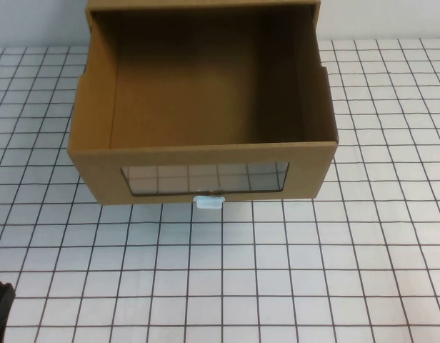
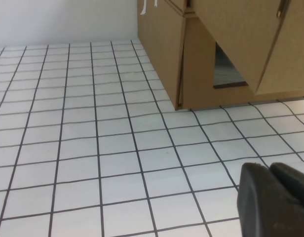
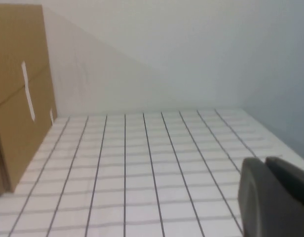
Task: Open the shoe box
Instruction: 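Pull the top drawer of the cardboard box fully open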
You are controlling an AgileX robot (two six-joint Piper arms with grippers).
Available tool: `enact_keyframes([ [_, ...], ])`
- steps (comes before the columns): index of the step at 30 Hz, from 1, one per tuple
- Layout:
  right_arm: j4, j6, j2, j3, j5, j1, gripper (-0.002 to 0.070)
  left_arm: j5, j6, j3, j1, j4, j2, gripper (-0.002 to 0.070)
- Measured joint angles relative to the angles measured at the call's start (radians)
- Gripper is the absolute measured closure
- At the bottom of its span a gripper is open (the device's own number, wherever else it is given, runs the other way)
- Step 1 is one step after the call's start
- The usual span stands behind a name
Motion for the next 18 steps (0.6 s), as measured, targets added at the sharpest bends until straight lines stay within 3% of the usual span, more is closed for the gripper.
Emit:
enact_keyframes([
  [5,0.002,0.0,0.0,0.0,0.119,0.033,0.0689,0.004,-0.001,0.0,0.0,0.0,0.001,0.0677],
  [18,0.033,-0.051,0.0,0.0,0.16,0.116,0.0689,0.004,-0.001,0.0,0.0,0.0,0.001,0.0677],
])
